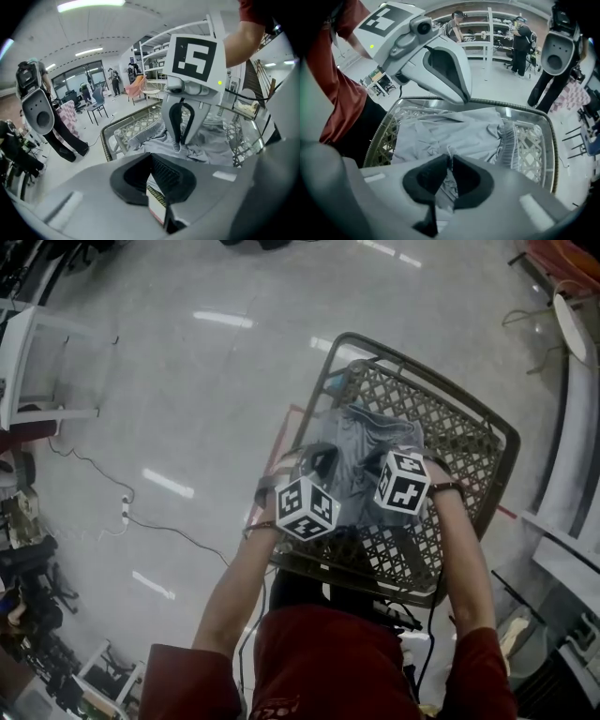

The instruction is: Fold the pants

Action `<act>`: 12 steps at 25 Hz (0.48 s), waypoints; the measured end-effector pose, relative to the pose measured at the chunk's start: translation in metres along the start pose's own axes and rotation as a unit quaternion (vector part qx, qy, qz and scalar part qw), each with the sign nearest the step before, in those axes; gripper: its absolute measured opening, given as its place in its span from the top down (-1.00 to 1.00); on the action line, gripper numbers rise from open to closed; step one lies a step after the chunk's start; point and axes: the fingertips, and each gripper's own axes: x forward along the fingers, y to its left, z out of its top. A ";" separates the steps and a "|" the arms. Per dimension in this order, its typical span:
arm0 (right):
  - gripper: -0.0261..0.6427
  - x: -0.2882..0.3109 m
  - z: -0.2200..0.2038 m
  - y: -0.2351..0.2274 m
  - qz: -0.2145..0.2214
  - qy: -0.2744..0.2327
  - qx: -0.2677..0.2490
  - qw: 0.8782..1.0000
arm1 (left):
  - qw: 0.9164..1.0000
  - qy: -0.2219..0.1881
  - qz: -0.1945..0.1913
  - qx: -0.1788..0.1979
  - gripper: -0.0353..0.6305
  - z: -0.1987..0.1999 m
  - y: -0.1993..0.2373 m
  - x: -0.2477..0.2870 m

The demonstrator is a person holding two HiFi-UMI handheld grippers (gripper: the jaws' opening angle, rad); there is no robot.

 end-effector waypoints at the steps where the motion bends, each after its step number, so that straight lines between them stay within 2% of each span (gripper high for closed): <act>1: 0.84 0.000 -0.001 0.003 0.004 0.004 -0.003 1.000 | 1.000 -0.003 0.003 -0.009 0.88 -0.001 -0.002 -0.002; 6: 0.88 -0.002 -0.001 0.010 0.001 0.000 -0.010 1.000 | 1.000 -0.009 0.008 -0.027 0.88 -0.006 -0.013 -0.004; 12: 0.89 -0.033 0.018 -0.015 -0.050 -0.058 0.009 0.997 | 0.998 -0.021 0.024 -0.045 0.88 -0.002 -0.012 -0.014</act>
